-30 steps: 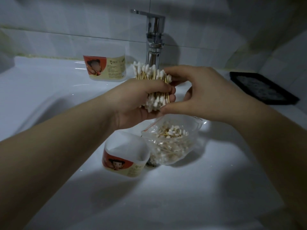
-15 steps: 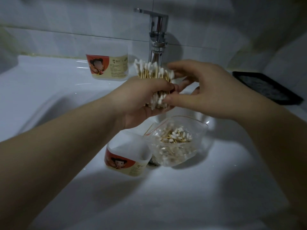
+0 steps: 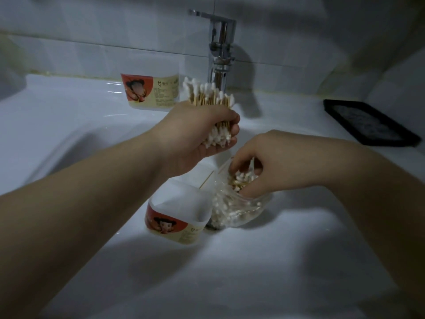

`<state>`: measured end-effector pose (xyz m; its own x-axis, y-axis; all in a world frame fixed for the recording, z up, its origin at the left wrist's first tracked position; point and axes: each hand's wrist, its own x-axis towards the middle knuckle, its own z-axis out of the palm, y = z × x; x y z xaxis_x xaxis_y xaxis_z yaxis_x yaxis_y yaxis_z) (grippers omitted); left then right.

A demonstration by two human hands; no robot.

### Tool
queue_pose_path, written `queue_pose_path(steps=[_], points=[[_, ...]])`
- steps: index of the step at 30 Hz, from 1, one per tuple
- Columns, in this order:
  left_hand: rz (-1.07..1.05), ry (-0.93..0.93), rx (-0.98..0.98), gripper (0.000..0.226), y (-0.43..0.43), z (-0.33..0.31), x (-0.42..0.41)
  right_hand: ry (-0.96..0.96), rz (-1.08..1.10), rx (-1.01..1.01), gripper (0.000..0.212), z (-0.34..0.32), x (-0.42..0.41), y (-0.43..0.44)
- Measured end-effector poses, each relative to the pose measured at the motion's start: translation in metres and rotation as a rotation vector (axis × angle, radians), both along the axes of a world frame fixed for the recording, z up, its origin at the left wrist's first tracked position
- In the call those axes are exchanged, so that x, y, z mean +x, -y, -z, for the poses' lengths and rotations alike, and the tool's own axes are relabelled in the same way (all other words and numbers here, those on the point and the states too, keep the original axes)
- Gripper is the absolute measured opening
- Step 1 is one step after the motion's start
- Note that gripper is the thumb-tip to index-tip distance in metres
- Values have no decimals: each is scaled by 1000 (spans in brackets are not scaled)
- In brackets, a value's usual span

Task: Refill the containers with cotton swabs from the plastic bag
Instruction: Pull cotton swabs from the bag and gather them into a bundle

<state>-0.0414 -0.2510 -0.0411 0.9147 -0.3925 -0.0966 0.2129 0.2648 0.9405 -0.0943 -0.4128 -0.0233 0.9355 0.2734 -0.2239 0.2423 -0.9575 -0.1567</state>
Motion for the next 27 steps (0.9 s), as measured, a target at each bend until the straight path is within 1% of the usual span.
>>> queue_pose_path(steps=[5,9,12,16,18,21,23,27], points=[[11,26,27,11,0,1,-2,71,-33,-68,22,5,1,-7],[9,36,52,10,1,1,-3,104,-40,-66,7,6,2,-7],[14,30,27,11,1,0,-1,130,-15,-28,2,2,1,-5],[58,67,-10,5,0,-3,-3,172,32,-7,3,-3,4,-2],[102,89,-24,4,0,-5,-7,216,82,33,9,-4,6,-1],[143,150,36,2,0,-8,-11,268,177,102,19,-5,8,2],[119,182,77,6,-1,-8,-11,259,203,162,15,-9,7,4],[6,212,187,16,-1,-4,-6,181,260,319,12,-13,4,10]])
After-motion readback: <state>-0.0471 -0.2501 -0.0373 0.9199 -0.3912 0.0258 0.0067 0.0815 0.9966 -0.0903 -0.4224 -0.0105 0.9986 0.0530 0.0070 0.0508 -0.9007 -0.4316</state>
